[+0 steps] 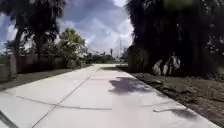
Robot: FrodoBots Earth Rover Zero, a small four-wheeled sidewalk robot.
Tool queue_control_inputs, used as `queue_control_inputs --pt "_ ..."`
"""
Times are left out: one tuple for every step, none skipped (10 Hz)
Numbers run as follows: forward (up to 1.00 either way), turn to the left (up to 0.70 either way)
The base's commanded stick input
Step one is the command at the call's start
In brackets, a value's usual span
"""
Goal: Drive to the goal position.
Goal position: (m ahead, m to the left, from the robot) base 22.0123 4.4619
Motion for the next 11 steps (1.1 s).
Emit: queue_control_inputs --pt "0.85 0.0" --pt "0.85 0.0" --pt "0.85 0.0" --pt "0.85 0.0" --pt "0.85 0.0" --pt "0.85 0.0" --pt "0.85 0.0" --pt "0.85 0.0" --pt "0.85 0.0" --pt "0.85 0.0" --pt "0.85 0.0"
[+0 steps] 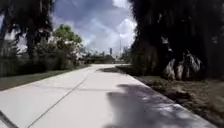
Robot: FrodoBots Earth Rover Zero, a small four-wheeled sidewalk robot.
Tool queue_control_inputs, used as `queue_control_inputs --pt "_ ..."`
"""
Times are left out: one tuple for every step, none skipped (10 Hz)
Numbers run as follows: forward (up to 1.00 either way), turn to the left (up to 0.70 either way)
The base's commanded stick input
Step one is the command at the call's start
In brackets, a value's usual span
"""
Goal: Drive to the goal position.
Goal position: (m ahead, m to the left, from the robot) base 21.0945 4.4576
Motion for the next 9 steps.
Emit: queue_control_inputs --pt "0.85 0.0" --pt "0.85 0.0" --pt "0.85 0.0" --pt "0.85 0.0" --pt "0.85 0.0" --pt "0.85 0.0" --pt "0.85 0.0" --pt "0.85 0.0" --pt "0.85 0.0"
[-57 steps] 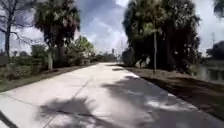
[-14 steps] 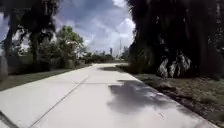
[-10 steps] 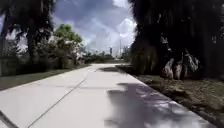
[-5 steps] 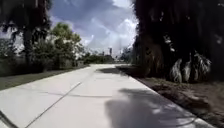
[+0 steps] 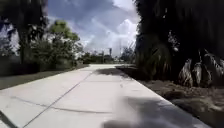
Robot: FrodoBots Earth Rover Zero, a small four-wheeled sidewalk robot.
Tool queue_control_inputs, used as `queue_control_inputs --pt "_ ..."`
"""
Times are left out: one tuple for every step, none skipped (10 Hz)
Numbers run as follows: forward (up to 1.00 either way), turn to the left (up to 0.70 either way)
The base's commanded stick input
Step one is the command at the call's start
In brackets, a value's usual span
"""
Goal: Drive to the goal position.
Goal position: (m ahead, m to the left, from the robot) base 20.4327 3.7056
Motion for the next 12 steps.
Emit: queue_control_inputs --pt "0.85 0.0" --pt "0.85 0.0" --pt "0.85 0.0" --pt "0.85 0.0" --pt "0.85 0.0" --pt "0.85 0.0" --pt "0.85 0.0" --pt "0.85 0.0" --pt "0.85 0.0" --pt "0.85 0.0" --pt "0.85 0.0" --pt "0.85 0.0"
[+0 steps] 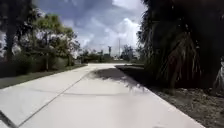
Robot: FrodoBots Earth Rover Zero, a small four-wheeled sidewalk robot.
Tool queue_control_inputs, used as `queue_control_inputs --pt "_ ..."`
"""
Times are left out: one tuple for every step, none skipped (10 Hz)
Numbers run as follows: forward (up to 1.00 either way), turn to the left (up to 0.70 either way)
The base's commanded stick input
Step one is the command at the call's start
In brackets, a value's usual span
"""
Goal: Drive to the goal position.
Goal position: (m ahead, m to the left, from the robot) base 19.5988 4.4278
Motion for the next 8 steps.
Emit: queue_control_inputs --pt "0.85 0.0" --pt "0.85 0.0" --pt "0.85 0.0" --pt "0.85 0.0" --pt "0.85 0.0" --pt "0.85 0.0" --pt "0.85 0.0" --pt "0.85 0.0"
